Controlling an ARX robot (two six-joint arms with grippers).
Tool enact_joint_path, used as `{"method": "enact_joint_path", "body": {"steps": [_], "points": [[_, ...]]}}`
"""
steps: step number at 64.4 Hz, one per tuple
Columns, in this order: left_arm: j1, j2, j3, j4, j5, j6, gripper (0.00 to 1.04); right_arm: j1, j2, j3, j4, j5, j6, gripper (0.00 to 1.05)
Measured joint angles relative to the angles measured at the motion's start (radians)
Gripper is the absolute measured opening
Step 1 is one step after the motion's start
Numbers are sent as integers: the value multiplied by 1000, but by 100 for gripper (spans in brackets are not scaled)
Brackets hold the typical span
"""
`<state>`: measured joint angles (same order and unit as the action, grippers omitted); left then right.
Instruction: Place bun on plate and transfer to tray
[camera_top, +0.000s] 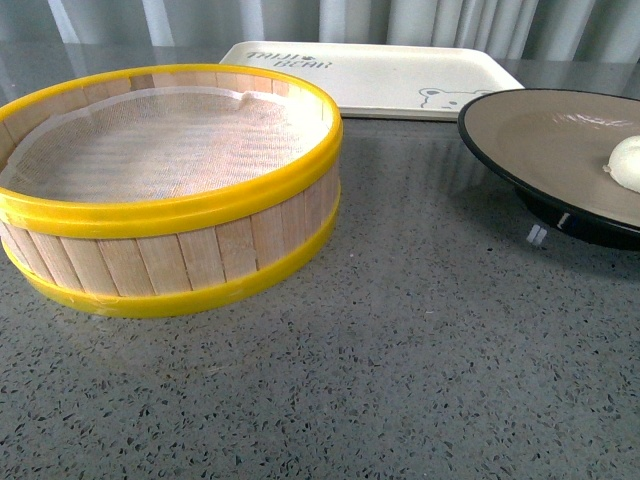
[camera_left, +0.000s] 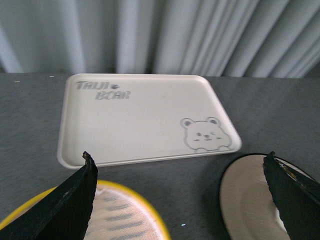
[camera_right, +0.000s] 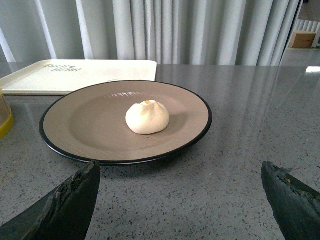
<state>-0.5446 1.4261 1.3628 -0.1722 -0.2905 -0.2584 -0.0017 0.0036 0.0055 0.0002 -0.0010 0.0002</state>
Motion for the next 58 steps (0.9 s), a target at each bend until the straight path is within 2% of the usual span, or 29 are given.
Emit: {"method": "enact_joint_path", "body": {"steps": [8,15,16,18,22,27,35,49,58], "points": [[121,-148,-140,-41,11,4,98,0,0,0,0,0,0,96],[277,-292,-264,-103,51,19,98,0,0,0,0,0,0,96],[299,-317,-290,-87,61,33,97,0,0,0,0,0,0,96],[358,-389,-394,65,115,94,88,0,0,0,0,0,0,96],[424,-482,-527,238,188,161,77,0,0,0,0,0,0,96],[504,-586,-678,359,272,209,63,0,0,0,0,0,0,96],[543,-669,-837,433,281,234,42,0,0,0,0,0,0,96],[543,-759,-1032,498,291,246,4,0,0,0,0,0,0,96],[543,-819,-1102,519,290,251,4,0,0,0,0,0,0,96]]}}
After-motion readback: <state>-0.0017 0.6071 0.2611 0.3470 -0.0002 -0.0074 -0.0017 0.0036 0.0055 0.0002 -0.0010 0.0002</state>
